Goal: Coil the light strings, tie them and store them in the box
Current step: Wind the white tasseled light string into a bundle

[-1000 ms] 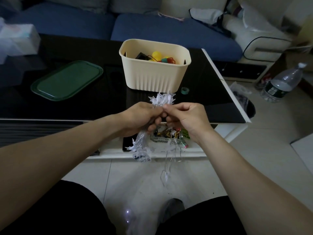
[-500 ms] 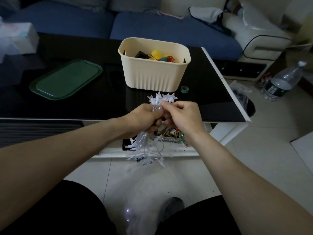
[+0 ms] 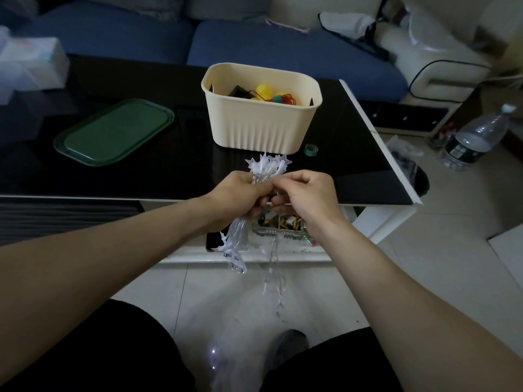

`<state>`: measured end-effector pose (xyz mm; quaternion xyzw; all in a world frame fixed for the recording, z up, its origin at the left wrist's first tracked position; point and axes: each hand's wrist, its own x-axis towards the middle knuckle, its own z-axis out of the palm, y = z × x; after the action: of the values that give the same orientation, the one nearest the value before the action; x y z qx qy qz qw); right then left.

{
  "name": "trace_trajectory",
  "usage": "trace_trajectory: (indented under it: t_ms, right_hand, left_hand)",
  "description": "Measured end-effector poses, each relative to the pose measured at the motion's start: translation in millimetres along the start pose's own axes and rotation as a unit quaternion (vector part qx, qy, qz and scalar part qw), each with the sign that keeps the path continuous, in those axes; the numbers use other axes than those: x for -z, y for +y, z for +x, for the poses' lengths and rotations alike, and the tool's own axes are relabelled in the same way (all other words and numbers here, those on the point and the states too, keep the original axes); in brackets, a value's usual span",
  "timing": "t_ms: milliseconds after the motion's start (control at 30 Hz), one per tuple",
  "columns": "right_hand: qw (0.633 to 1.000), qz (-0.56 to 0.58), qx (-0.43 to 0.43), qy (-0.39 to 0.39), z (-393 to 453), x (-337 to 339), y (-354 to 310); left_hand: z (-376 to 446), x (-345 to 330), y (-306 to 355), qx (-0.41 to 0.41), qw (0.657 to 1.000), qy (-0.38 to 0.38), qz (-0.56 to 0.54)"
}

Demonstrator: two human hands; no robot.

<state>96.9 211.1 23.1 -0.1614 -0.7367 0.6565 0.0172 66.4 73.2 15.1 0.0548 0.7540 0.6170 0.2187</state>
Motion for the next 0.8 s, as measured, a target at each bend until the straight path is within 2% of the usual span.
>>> trace_trajectory:
  t_ms: [267, 333, 467, 567, 633, 733, 800]
  right_hand:
    - [0.995, -0.085, 0.060, -0.008, 0, -1, 3]
    - [0.997, -0.059, 0.045, -0.018, -1, -1, 2]
    - [0.997, 0.063, -0.034, -0.026, -2, -1, -3]
    - [0.990, 0.055, -0.075, -0.102, -5, 3, -8]
    - [0.984, 0.028, -0.062, -0.162, -6, 5, -9]
    - [0.982, 0.011, -0.023, -0.186, -1, 11, -8]
    - [0.980, 0.018, -0.026, -0.197, 3, 19, -7]
  left_hand:
    - [0, -2, -1, -0.018, 1.000, 0.006, -0.024]
    - [-1, -2, 0, -0.020, 0.999, 0.008, -0.029]
    - [2, 0, 2, -0.013, 0.999, 0.017, -0.036]
    - [1, 2, 6, 0.012, 0.997, -0.012, -0.069]
    - [0, 3, 9, 0.013, 0.995, -0.045, -0.089]
    - [0, 3, 11, -0.005, 0.993, -0.056, -0.100]
    - [1, 5, 13, -0.010, 0.990, -0.023, -0.136]
